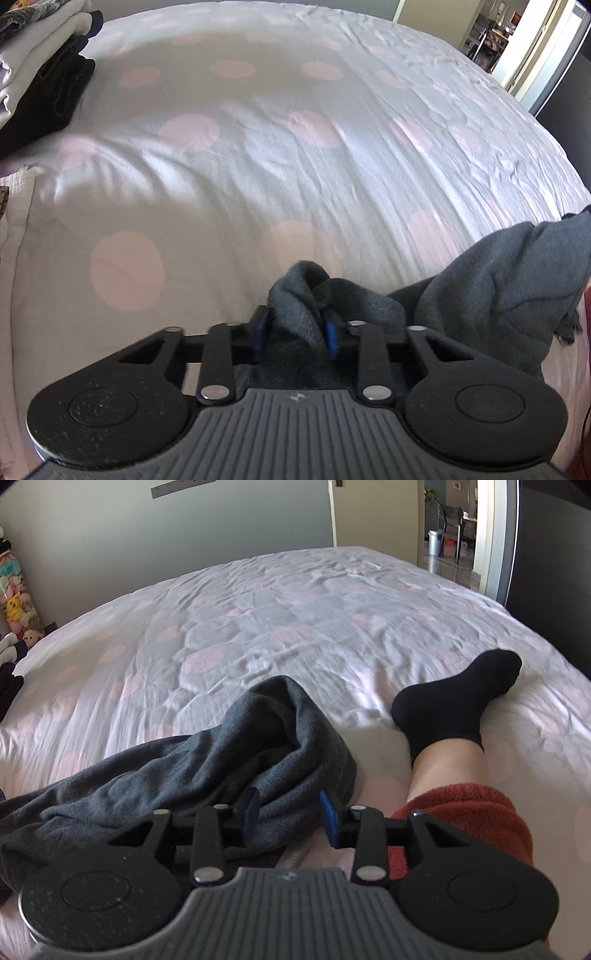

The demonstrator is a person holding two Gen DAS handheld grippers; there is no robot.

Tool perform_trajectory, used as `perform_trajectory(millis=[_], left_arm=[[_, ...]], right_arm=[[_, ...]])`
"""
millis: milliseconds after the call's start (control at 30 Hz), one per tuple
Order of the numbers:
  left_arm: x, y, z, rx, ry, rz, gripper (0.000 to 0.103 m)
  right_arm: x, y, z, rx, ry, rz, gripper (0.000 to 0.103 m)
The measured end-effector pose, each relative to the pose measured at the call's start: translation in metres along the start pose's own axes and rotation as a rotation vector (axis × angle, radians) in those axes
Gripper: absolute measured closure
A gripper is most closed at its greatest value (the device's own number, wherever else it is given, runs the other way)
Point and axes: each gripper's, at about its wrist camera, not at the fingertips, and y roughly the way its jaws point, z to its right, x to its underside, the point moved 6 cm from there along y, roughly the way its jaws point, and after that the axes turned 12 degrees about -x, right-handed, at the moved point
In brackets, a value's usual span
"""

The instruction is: Fold clothes

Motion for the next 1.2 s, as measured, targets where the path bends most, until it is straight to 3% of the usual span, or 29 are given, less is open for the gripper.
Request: perform_trajectory(millis=[100,133,167,200,433,467,533,633,700,800,933,1067,1200], left_arm=[[-0.004,-0.011,-0.003,-0.029,-0.003,0.041,0.086],[-0.006,-0.017,-0.005,-0.037,-0.009,0.062,0.088],[-0.009,-0.025,-0.008,-0.044,-0.020,0.087,0.088],[-0.012,-0.034,-0.013,-0.053,-0.037,0.112,0.089],[-0.036,-0.101,-0.064,-0.135,-0.184,0.286,0.093],[-0.040,-0.112,-0.070,-0.152,-0.205,0.312,0.093],[-0.047,-0.132,-0.082,-0.174,-0.248,0.358,0.093],[-0.051,-0.154,-0.092,-0.191,-0.260,0.401,0.093],[-0.050,-0.164,-0.095,-0.248,-0.252,0.429,0.093],[-0.044,-0.170,-0.106,-0.312,-0.272,0.433,0.093],[-0.037,-0.167,-0.124,-0.416,-0.289,0.416,0.093],[-0.033,-0.164,-0.139,-0.439,-0.314,0.383,0.093],[-0.029,-0.161,-0.141,-0.449,-0.299,0.363,0.093]], right_arm=[[-0.006,0.013,0.009,-0.005,0.058,0.011,0.064],[-0.007,0.018,0.012,-0.015,0.081,0.013,0.070],[-0.009,0.023,0.014,-0.029,0.104,0.013,0.090],[-0.010,0.025,0.015,-0.032,0.109,0.017,0.095],[-0.038,-0.022,0.012,0.073,-0.018,0.141,0.098],[-0.043,-0.031,0.011,0.090,-0.040,0.161,0.103],[-0.060,-0.059,0.019,0.160,-0.070,0.234,0.103],[-0.084,-0.096,0.033,0.194,-0.071,0.283,0.103],[-0.099,-0.121,0.042,0.208,-0.068,0.309,0.103],[-0.096,-0.121,0.040,0.145,-0.068,0.244,0.103],[-0.066,-0.086,0.025,0.056,-0.056,0.126,0.095],[-0.026,-0.031,0.019,0.013,0.012,-0.018,0.081],[0.003,0.019,0.027,0.004,0.100,-0.139,0.076]])
